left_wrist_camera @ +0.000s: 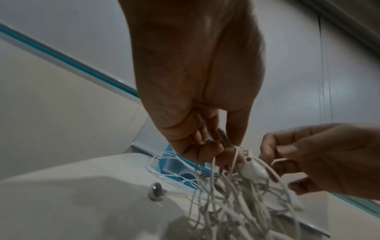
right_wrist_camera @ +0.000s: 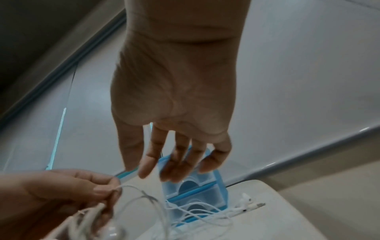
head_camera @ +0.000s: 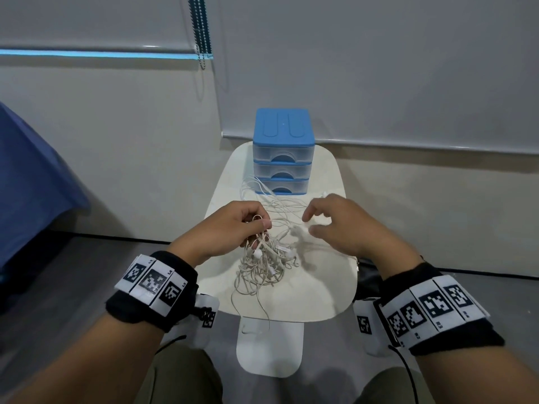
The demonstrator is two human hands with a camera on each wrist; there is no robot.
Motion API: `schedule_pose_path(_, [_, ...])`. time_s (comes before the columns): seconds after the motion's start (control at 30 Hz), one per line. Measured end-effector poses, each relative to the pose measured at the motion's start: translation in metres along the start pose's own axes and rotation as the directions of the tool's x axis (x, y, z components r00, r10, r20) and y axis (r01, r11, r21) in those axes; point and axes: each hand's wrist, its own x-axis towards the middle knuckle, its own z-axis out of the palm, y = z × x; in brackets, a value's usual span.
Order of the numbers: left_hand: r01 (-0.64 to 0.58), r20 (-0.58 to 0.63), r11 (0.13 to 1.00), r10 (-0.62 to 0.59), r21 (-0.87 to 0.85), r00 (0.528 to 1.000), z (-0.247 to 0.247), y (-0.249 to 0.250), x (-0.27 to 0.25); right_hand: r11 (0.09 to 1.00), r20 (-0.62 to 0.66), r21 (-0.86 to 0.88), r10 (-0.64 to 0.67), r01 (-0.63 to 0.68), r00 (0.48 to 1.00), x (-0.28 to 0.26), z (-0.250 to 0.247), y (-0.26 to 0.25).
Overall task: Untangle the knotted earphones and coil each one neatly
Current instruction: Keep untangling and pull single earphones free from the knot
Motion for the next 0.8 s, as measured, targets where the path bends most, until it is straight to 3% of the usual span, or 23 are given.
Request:
schedule_pose_path(0.07, [0.019,-0.043,0.999,-0.021,-0.042,0.999,0.004,-0.001,-0.001,0.977,-0.027,0.183,-0.102,0.105,0.994,-0.005,-0.002,-0.012])
schedule_pose_path(0.13, [0.03,-0.075,0.996,-0.036,-0.079,0.997,0.008,-0.001,-0.001,0.945,0.044,0.283,-0.183,0.163,0.982,-0.01,0.0,-0.023])
schedule_pose_path(0.23, [0.037,-0.113,0.987,-0.055,-0.158,0.992,0.013,0.001,-0.003,0.947,0.104,0.277,-0.199,0.164,0.975,-0.012,0.01,-0.029])
schedule_pose_path(0.43, [0.046,-0.112,0.955,-0.082,-0.294,0.99,0.021,0.004,-0.009,0.956,0.012,0.249,-0.164,0.156,0.986,-0.014,0.026,-0.029])
schedule_pose_path(0.6, [0.123,-0.113,0.902,-0.185,-0.414,0.976,0.02,0.01,-0.01,0.981,-0.028,0.145,-0.127,0.13,0.991,-0.012,0.033,-0.026])
schedule_pose_path(0.7, [0.105,-0.113,0.94,-0.149,-0.324,0.982,0.016,0.005,-0.012,0.98,-0.052,0.171,-0.097,0.104,0.994,-0.012,0.03,-0.019])
schedule_pose_path(0.8, [0.058,-0.126,0.994,-0.07,-0.095,0.99,0.016,0.0,-0.014,0.972,-0.063,0.214,-0.08,0.092,0.995,-0.012,0.03,-0.014])
